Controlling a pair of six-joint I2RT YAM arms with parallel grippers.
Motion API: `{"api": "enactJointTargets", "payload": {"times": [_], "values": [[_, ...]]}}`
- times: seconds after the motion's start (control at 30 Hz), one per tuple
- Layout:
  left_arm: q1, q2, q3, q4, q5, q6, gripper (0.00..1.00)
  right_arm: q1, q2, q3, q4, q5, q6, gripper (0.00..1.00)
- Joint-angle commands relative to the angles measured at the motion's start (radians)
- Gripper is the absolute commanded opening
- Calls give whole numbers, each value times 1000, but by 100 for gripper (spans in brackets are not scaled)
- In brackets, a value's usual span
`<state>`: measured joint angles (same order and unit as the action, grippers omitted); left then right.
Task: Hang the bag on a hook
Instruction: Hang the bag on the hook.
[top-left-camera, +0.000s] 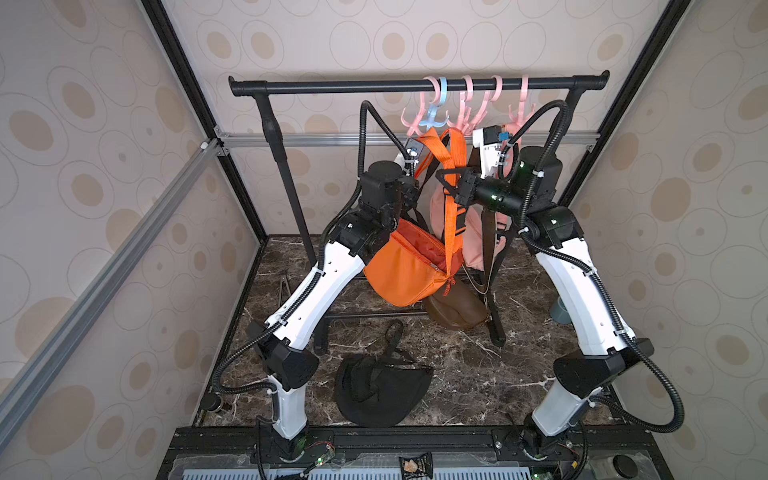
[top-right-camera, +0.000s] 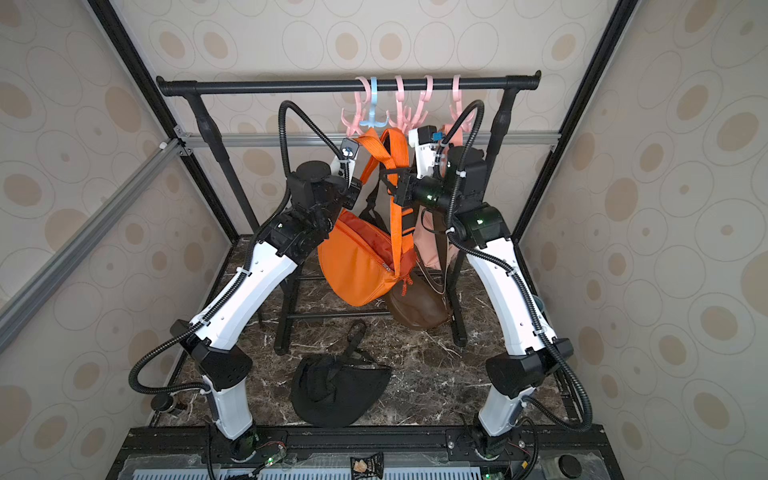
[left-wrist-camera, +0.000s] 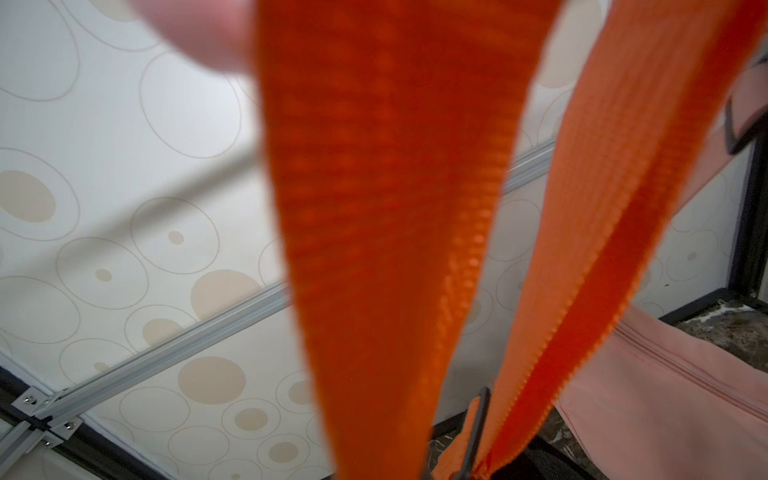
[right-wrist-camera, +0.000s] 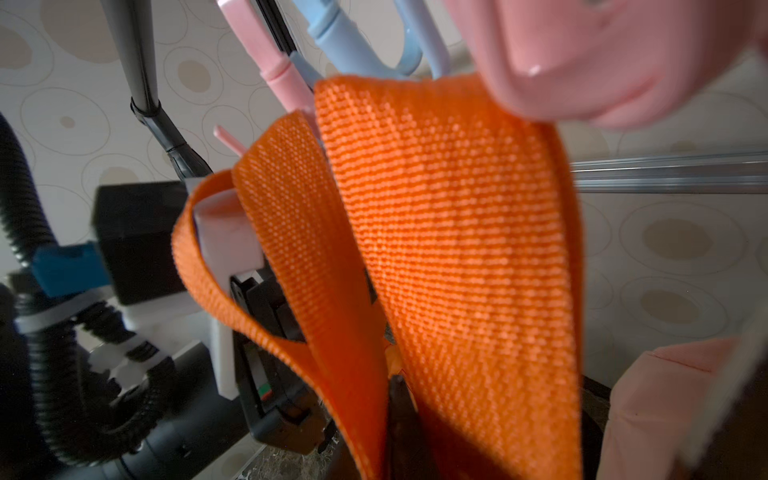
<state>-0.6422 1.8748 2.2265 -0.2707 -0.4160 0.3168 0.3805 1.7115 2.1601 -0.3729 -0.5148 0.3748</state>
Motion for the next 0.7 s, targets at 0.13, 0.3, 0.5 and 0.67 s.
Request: {"api": "enactJointTargets", "payload": {"times": [0.13,0.3,0.5,0.67], "values": [[9,22,132,-64,10,-36,0,-3,89,304,-97,18,-17,5],[7,14,180,-61,-8,-15,0,-19,236,624,-182,-43,37,0],[16,26,175,-63,-18,-2,0,-51,212,485,-69,-64,126,0],[35,77,213,-71,-12,-5,0,-70,335,623,-78,-101,199,0]]}}
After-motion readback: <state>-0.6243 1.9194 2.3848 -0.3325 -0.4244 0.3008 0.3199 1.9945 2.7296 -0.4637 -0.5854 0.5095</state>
